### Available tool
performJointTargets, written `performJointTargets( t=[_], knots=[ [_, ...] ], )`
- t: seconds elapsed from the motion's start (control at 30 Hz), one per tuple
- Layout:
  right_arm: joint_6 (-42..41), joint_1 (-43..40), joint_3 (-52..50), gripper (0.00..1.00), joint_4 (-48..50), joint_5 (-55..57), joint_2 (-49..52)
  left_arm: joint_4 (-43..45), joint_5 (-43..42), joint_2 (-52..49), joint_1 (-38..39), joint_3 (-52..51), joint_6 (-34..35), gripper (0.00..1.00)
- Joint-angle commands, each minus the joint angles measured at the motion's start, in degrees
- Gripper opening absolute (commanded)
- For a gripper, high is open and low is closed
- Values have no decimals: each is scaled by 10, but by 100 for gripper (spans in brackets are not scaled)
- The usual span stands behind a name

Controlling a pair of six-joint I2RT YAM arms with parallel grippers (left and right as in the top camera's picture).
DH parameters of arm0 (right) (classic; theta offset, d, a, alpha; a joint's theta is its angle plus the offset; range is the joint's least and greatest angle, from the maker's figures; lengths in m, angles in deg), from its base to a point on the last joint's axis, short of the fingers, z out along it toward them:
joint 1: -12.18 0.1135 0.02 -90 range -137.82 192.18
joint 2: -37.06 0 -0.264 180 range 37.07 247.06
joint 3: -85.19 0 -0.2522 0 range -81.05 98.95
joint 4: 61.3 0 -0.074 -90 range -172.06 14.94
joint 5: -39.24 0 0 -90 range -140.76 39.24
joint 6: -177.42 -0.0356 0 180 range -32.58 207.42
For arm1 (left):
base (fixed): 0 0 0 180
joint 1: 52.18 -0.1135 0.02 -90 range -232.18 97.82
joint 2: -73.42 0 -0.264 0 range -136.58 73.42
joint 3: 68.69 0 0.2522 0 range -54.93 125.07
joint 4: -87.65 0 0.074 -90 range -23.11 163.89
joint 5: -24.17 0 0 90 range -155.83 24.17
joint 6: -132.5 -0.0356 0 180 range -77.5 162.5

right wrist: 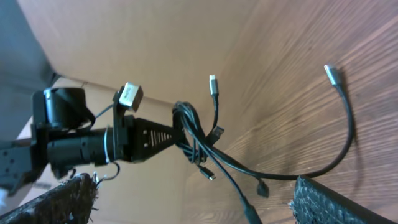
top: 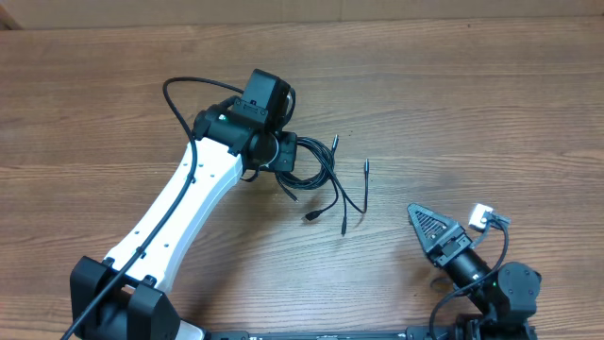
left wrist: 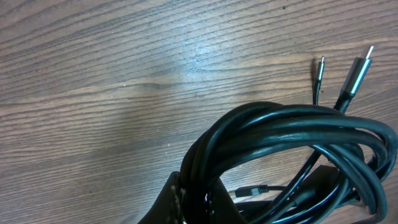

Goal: Untangle cables
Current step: 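Move the right gripper toward the hanging cable strands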

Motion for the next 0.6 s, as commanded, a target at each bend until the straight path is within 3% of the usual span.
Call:
performJointTargets(
  t=[0.0, 0.13, 0.43, 0.57],
  knots=[
    [98, -2, 102, 99, -122, 77, 35, 1, -11, 3, 0, 7, 5, 4],
    [176, -2, 193, 99, -251, 127, 106, 1, -10, 3, 0, 7, 1, 4],
    [315, -1, 372, 99, -400, 134, 302, -13, -10, 3, 0, 7, -62, 4],
    [350, -1, 420, 100, -430, 59, 371, -29, -10, 3, 0, 9, -106, 4]
  ],
)
